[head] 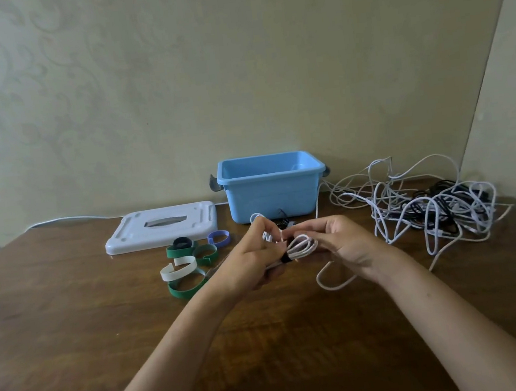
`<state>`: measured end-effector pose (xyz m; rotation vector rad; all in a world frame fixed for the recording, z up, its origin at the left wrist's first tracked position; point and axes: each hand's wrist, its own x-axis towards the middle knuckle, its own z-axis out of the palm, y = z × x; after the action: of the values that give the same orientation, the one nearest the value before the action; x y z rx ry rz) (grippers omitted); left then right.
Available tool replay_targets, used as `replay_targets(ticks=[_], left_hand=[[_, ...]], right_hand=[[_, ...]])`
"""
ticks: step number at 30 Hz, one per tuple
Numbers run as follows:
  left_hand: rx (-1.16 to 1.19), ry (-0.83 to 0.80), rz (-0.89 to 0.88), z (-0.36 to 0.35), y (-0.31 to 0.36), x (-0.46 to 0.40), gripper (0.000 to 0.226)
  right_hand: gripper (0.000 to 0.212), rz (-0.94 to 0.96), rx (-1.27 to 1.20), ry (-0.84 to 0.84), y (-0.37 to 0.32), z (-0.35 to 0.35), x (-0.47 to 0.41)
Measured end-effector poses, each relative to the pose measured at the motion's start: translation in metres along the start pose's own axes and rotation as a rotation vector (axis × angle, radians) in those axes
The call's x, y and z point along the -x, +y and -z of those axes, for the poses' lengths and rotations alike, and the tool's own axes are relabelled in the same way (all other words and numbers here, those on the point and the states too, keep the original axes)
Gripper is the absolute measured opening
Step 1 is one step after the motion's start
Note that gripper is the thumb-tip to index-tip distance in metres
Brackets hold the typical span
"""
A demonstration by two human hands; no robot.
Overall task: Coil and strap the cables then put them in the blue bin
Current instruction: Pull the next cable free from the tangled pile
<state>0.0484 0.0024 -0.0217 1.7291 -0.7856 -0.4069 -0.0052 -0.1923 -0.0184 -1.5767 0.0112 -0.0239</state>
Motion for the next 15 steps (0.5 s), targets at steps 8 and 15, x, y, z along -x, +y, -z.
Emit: replay_targets(ticks=[8,15], left_hand=[[-0.153,-0.157,-0.012,-0.006,-0.006,0.000,0.015],[-0.101,-0.088,0.079,-0.003,-0.008,-0.004,0.021]], right_hand=[[0.019,-0.004,0.129,0.015,-0.003,0.000,0.005],[0.024,0.306,0.351,0.176,0.004,-0.022,0.004]])
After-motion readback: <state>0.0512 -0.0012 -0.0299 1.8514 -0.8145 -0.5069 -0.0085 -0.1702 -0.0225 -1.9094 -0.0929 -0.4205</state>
